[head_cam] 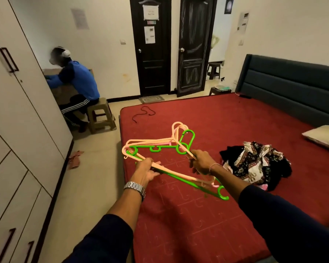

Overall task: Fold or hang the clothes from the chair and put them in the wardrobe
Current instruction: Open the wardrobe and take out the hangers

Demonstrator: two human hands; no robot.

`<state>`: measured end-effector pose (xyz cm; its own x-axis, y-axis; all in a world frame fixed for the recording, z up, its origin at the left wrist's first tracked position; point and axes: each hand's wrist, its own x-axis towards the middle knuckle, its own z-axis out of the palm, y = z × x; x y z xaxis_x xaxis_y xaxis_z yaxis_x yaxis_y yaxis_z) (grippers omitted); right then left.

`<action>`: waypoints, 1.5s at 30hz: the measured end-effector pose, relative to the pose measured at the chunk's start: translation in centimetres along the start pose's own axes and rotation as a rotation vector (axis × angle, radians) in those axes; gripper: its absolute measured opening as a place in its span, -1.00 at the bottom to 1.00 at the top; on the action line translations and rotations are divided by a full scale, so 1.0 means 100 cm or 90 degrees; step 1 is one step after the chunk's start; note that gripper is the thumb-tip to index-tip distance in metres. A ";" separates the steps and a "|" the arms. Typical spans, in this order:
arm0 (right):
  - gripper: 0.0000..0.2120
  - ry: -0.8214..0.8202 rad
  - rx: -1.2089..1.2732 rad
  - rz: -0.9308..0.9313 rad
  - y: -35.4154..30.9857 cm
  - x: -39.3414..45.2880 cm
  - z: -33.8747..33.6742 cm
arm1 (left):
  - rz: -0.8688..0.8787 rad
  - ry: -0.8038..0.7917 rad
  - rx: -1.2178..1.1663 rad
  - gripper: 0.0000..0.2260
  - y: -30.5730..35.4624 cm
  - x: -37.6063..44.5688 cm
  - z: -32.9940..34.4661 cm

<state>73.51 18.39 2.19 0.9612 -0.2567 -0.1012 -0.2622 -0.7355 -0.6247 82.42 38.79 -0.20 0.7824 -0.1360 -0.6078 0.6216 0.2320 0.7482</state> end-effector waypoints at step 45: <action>-0.50 -0.198 -0.078 -0.010 0.176 0.403 0.165 | -0.076 0.045 0.047 -0.65 -0.051 0.395 0.031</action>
<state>109.08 5.38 -25.64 0.9405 -0.0552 -0.3352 -0.2372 -0.8130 -0.5317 110.28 29.23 -27.15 0.6995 -0.0904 -0.7089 0.7134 0.1465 0.6852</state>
